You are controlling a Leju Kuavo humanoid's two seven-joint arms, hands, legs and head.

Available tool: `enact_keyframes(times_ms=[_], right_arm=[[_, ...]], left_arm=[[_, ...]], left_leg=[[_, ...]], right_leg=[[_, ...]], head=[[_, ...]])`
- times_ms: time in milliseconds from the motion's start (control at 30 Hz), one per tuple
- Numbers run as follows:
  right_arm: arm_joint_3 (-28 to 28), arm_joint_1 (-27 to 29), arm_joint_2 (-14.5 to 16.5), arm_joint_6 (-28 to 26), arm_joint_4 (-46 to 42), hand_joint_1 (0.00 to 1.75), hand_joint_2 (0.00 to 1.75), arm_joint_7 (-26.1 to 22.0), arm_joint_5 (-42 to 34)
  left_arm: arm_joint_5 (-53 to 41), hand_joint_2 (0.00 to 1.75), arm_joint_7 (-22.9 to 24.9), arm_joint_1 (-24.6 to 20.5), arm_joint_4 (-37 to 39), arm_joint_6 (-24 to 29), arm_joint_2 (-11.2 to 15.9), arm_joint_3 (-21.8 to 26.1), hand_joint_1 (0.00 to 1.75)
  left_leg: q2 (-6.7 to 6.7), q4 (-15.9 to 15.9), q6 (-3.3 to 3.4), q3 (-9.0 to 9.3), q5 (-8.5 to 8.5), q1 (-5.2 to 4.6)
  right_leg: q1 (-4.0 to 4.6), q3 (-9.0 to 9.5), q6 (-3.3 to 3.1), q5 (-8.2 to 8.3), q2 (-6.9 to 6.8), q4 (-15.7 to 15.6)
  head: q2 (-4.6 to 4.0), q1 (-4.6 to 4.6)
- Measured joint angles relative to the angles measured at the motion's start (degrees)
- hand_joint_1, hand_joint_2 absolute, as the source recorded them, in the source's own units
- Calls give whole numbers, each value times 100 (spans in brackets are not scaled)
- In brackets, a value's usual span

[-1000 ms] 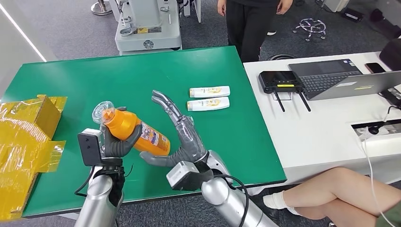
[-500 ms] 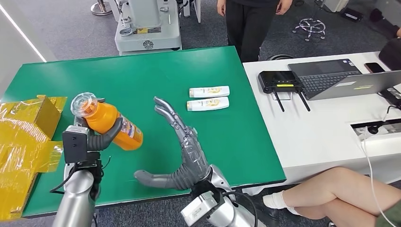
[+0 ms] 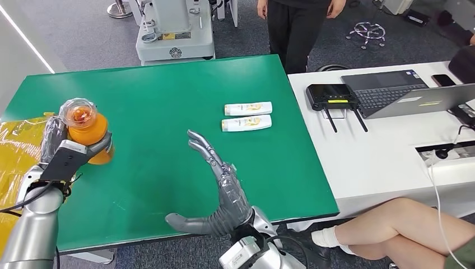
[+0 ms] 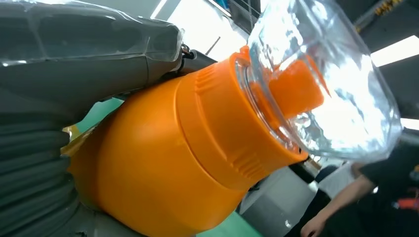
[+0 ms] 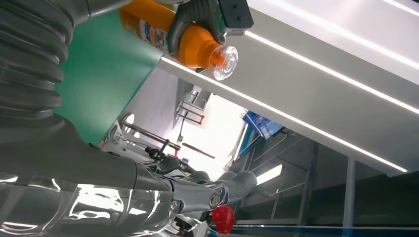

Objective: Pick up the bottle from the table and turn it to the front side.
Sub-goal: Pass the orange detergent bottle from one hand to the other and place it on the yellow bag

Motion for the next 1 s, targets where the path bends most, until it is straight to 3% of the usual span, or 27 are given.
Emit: enact_keyframes(times_ms=[233, 433, 600, 767, 1000], right_arm=[[-14, 146, -23, -15, -37, 0, 175, -45, 31], [-17, 175, -25, 110, -45, 0, 175, -76, 31], [-17, 195, -25, 149, -57, 0, 175, -78, 36], [-17, 251, -25, 153, -112, 0, 175, -64, 102], [-19, 325, -27, 196, -201, 0, 175, 2, 131]], left_arm=[[-444, 175, -250, -468, 697, -570, 400, -121, 175], [-935, 175, -148, -758, 1142, -775, 840, -297, 175], [-1617, 175, 241, -779, 1336, -195, 1308, -354, 175], [-2628, 175, 888, -764, 1462, 675, 1605, -434, 175], [-3007, 175, 800, -529, 1588, 1124, 1732, -470, 175]], left_leg=[[12, 0, -1, 0, 0, 0], [34, 0, -6, 1, -3, 0], [44, 0, -8, 0, -5, 1], [39, -2, -9, -1, -5, 2], [37, -2, -9, -1, -5, 1]], right_leg=[[0, -3, -1, 1, 12, 1], [0, -9, -5, 4, 39, 6], [1, -18, -11, 3, 48, 9], [2, -16, -15, 0, 43, 10], [1, -14, -15, 0, 39, 8]], head=[[0, -1], [0, 2], [0, 1], [0, 1], [0, 3]])
